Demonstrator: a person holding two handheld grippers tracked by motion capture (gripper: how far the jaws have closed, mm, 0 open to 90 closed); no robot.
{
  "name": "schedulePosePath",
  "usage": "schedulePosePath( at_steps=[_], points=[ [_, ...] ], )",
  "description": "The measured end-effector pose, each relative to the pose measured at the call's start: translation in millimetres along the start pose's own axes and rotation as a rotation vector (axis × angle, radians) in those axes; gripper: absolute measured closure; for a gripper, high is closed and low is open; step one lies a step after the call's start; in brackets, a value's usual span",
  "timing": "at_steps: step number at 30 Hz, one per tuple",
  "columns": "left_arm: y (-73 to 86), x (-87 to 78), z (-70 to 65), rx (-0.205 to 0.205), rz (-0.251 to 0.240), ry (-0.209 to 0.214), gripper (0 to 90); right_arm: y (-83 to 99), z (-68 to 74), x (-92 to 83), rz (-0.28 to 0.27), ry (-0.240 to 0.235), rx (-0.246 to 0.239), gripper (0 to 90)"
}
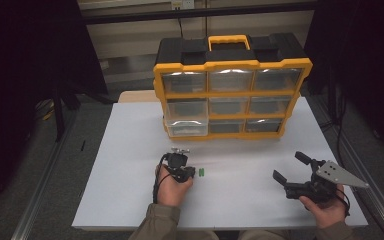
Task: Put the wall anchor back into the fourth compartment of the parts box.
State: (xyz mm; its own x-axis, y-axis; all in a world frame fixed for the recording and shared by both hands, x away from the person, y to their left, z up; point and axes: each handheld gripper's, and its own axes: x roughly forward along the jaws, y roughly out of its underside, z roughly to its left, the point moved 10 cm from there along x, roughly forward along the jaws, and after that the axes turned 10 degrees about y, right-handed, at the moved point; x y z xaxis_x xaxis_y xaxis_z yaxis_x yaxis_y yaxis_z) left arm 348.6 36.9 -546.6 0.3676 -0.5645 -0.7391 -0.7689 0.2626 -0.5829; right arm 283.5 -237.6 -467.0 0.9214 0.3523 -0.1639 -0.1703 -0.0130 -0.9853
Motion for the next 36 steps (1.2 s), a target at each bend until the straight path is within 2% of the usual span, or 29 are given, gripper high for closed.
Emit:
schedulePosePath(
  at_steps=[2, 3, 5, 7, 13, 26, 36],
  points=[
    [0.4, -1.2, 0.2, -0.011, 0.010, 0.006, 84.9, 0.0, 0.2, -0.1, 0.001, -0.002, 0.001, 1.1],
    [-0.2, -3.0, -1.1, -0.027, 0.011, 0.023, 85.0, -0.4, 0.2, -0.2, -0.001, 0.001, 0.005, 1.1],
    [-0.4, -4.6, -1.0, -0.030, 0.014, 0.026, 85.0, -0.4, 0.0, 0.0, -0.002, 0.001, 0.003, 1.1],
    [-2.4, -7.6, -3.3, -0.057, 0.012, 0.051, 84.9, -0.1, -0.4, -0.1, 0.000, 0.002, 0.001, 1.0],
    [-9.1, -15.6, -6.7, -0.049, 0.016, 0.072, 84.9, -0.3, 0.0, 0.2, -0.001, -0.001, 0.001, 1.1],
    [-19.9, -21.2, -20.1, -0.039, 0.029, 0.117, 85.0, 0.2, -0.1, 0.1, 0.003, -0.001, -0.003, 1.0],
    [-26.5, -28.8, -30.5, -0.017, 0.065, 0.163, 85.0, 0.0, 0.2, 0.2, 0.002, 0.000, 0.001, 1.0]
  ],
)
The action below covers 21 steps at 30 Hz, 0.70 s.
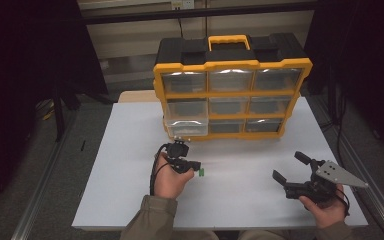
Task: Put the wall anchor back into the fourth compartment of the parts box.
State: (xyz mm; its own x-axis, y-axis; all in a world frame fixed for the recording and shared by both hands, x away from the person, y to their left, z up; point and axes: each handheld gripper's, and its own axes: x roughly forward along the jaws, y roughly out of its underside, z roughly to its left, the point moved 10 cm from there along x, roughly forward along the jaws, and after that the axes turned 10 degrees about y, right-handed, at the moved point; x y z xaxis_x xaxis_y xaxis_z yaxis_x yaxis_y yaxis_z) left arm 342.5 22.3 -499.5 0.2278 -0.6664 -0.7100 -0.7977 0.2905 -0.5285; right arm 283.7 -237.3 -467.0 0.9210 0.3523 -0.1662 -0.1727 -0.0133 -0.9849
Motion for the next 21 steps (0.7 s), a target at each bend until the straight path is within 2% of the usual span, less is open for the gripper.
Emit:
schedulePosePath(
  at_steps=[2, 4, 13, 16, 17, 21],
  points=[
    [-1.8, 0.5, -3.7, -0.010, -0.002, 0.011, 85.0, 0.0, -0.2, 0.3, -0.001, 0.004, 0.001, 1.0],
    [-2.7, -0.7, -5.6, 0.003, 0.018, 0.013, 85.0, 0.0, -0.4, 0.3, -0.001, 0.004, 0.000, 1.1],
    [-15.8, -5.2, -25.5, 0.028, 0.041, 0.045, 85.0, -0.1, -0.2, 0.3, -0.001, 0.003, 0.001, 1.0],
    [-21.3, -7.7, -32.9, 0.061, 0.065, 0.052, 85.0, -0.1, 0.0, 0.3, -0.001, 0.003, 0.001, 1.0],
    [-24.1, -7.5, -36.3, 0.051, 0.055, 0.054, 85.0, 0.0, 0.2, 0.3, 0.000, 0.002, 0.002, 1.1],
    [-30.7, -9.2, -44.7, 0.076, 0.079, 0.071, 85.1, 0.0, 0.1, 0.3, 0.000, 0.002, 0.001, 1.0]
  ],
)
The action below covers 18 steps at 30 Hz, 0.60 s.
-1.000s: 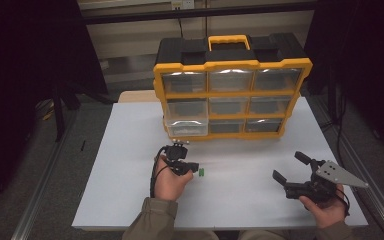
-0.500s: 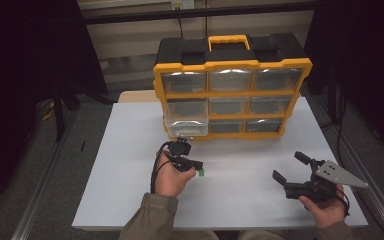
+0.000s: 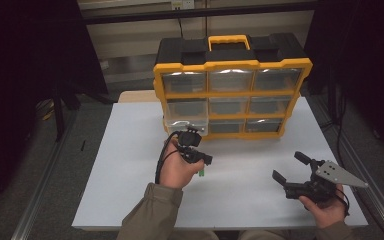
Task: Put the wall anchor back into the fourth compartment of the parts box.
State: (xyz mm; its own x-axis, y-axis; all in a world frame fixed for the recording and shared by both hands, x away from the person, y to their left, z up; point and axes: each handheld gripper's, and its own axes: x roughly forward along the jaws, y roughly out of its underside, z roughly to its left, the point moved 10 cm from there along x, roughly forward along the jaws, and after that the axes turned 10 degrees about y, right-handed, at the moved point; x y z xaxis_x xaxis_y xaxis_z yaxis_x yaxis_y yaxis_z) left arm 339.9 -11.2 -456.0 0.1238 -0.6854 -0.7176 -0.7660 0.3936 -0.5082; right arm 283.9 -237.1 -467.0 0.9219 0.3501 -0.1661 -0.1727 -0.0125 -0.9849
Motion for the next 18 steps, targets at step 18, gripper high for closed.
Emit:
schedulePosePath(
  at_steps=[18],
  points=[
    [-31.5, -13.1, -26.4, 0.043, 0.053, 0.042, 85.1, 0.7, 0.7, 0.3, 0.003, -0.003, -0.005, 1.0]
  ],
)
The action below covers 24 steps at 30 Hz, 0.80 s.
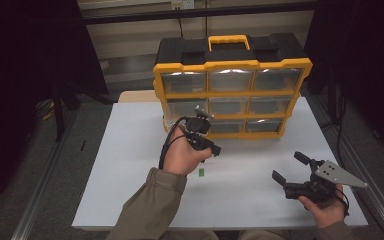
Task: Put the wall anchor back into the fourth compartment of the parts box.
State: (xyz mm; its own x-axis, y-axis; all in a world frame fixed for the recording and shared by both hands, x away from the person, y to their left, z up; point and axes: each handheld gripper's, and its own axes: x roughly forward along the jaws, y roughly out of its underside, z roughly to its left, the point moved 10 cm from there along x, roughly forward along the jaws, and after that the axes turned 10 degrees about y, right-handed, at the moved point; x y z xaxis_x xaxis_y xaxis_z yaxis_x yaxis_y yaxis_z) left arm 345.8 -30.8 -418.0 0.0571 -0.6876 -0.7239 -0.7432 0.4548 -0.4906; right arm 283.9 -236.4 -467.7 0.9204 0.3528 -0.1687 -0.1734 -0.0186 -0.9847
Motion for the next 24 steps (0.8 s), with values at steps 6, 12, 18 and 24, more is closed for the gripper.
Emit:
schedulePosePath(
  at_steps=[6, 12, 18, 24],
  points=[
    [-11.4, -7.7, -6.4, 0.000, 0.001, 0.007, 85.1, 0.3, 0.2, 0.2, 0.002, -0.002, 0.000, 1.0],
    [-24.6, -19.1, -9.5, 0.005, -0.015, 0.003, 85.1, 0.1, 0.1, 0.6, 0.001, 0.003, 0.008, 1.0],
    [-36.7, -32.3, -10.1, -0.008, -0.033, 0.000, 85.1, 0.2, 0.0, 0.7, 0.001, 0.003, 0.007, 1.0],
    [-44.9, -42.5, -12.3, -0.020, -0.026, 0.012, 85.1, 0.3, 0.1, 0.8, 0.000, 0.003, 0.007, 1.0]
  ],
)
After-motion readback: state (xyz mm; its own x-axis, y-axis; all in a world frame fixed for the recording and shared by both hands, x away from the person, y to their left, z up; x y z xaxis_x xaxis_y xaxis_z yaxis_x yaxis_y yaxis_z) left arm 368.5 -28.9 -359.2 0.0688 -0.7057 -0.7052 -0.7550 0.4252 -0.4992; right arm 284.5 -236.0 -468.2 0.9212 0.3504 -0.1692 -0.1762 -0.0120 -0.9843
